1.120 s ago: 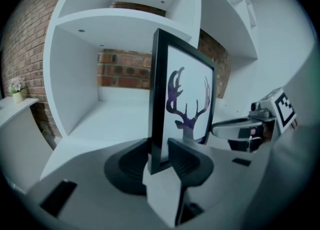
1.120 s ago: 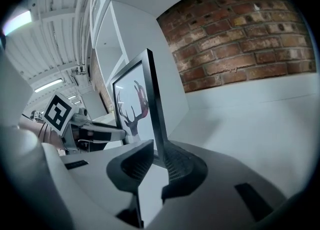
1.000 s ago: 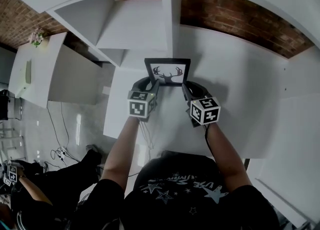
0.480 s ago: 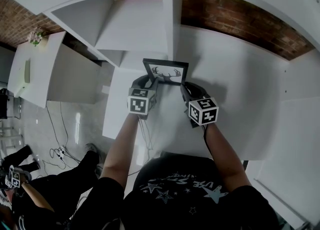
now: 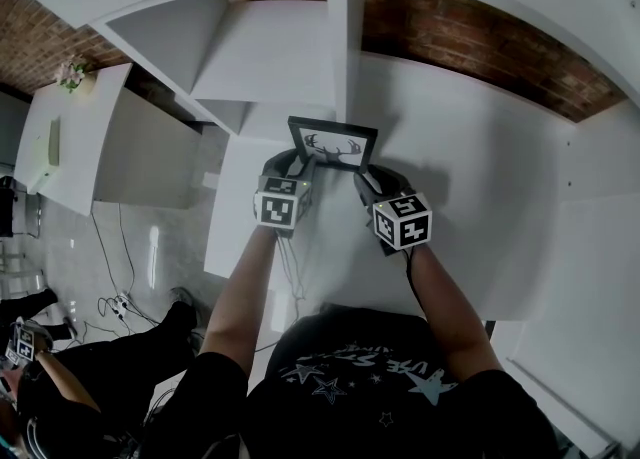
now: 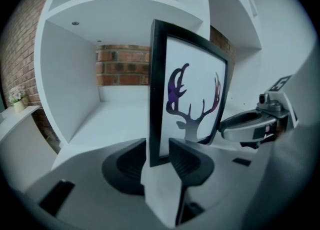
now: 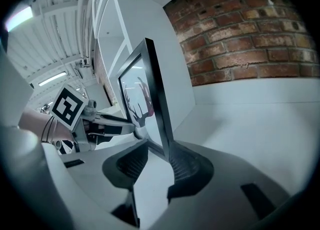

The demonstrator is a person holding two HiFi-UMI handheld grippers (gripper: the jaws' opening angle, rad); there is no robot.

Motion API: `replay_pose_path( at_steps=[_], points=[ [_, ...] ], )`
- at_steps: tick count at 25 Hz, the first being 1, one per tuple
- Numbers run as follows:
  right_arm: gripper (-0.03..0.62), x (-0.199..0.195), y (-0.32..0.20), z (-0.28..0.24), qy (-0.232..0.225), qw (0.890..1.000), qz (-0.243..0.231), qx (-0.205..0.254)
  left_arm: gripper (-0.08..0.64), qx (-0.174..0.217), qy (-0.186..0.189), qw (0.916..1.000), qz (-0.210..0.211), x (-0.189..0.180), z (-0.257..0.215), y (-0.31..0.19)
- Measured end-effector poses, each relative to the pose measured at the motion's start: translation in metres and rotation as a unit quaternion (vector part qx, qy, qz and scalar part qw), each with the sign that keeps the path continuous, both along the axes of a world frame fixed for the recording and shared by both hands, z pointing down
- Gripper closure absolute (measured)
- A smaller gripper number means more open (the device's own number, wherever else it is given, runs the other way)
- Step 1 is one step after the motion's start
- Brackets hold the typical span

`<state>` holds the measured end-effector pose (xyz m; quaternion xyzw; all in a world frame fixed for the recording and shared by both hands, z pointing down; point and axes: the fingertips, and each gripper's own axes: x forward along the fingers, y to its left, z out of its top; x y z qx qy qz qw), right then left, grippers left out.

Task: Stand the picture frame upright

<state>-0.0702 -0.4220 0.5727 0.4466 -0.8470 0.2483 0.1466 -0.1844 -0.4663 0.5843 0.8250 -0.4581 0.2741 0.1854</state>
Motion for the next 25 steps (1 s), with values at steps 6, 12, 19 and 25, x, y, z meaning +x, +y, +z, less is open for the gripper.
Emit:
replay_pose_path(
  at_steps=[6, 12, 19, 25],
  points=[
    [0.454, 0.005, 0.002, -0.001, 0.010, 1.000, 0.006, 0.000, 0.420, -0.009, 0.015, 0.9999, 0.001, -0.001, 0.003, 0.007],
    [0.454, 0.013, 0.014, -0.010, 0.017, 1.000, 0.020, 0.003, 0.417, -0.004, 0.018, 0.9997, -0.013, -0.012, -0.010, 0.021],
    [0.454, 0.019, 0.043, -0.026, 0.014, 0.999, 0.044, 0.008, 0.417, 0.011, 0.046, 0.9989, -0.006, -0.010, -0.032, 0.056],
    [0.454, 0.021, 0.076, -0.050, 0.017, 0.998, 0.060, 0.031, 0.417, 0.020, 0.070, 0.9973, -0.009, -0.013, -0.045, 0.095]
  ],
)
